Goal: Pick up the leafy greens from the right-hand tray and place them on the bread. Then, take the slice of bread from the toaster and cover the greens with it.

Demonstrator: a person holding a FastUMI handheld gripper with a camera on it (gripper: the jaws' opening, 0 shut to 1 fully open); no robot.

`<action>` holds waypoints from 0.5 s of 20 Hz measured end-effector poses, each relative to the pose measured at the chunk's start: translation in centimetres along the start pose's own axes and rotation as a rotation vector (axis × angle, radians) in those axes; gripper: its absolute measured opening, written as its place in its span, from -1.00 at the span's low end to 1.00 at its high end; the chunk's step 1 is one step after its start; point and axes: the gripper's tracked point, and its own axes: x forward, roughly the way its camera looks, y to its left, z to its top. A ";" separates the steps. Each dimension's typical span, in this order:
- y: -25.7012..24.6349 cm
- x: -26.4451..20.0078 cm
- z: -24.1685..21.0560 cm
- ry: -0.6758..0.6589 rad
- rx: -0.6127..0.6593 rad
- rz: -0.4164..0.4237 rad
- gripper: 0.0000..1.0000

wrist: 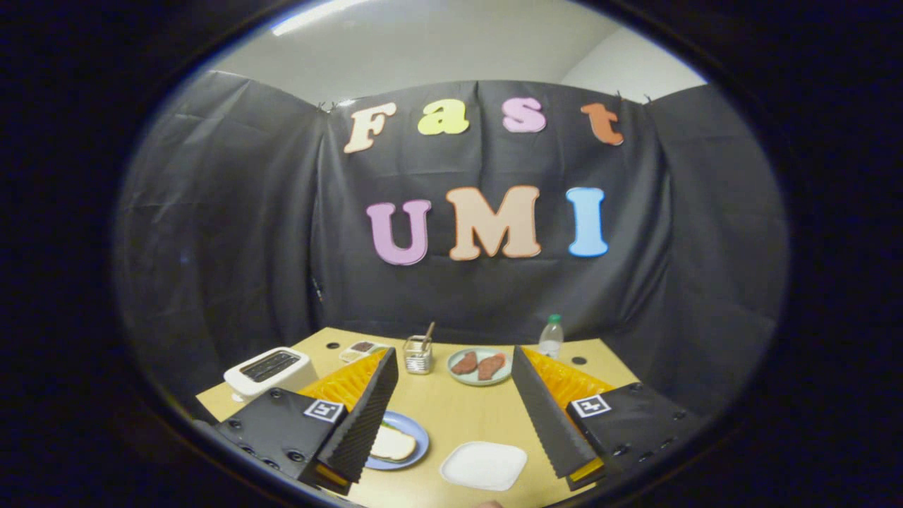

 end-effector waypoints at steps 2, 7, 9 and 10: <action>-1.1 -2.3 1.9 -0.049 -0.025 -0.052 1.00; -2.7 -5.0 3.3 -0.109 -0.037 -0.135 1.00; -3.2 -5.5 3.2 -0.119 -0.031 -0.152 1.00; -3.6 -5.7 3.2 -0.120 -0.023 -0.160 1.00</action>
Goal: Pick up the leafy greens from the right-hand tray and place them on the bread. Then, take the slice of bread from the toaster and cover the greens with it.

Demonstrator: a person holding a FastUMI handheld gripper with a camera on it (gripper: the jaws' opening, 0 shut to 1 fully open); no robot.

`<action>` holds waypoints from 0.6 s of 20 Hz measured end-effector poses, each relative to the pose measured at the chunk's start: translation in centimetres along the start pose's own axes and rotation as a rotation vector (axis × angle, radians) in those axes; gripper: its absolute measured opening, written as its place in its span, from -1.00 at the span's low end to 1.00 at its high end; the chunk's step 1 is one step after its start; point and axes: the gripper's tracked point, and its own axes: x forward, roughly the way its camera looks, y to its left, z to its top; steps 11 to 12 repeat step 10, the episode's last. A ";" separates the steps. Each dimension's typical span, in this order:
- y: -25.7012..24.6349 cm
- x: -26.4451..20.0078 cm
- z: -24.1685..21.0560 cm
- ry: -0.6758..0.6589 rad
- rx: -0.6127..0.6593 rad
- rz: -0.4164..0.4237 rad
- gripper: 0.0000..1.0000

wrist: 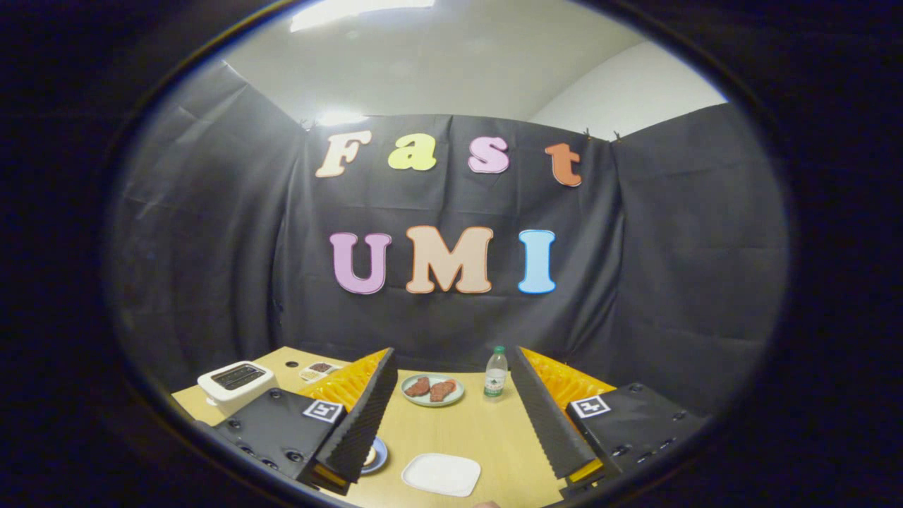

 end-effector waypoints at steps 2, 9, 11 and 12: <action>-0.7 -0.1 0.2 -0.006 0.020 -0.016 1.00; -2.4 -0.3 1.3 -0.050 0.033 -0.049 1.00; -2.4 -0.2 1.3 -0.055 0.032 -0.049 1.00; -2.4 -0.2 1.3 -0.055 0.032 -0.049 1.00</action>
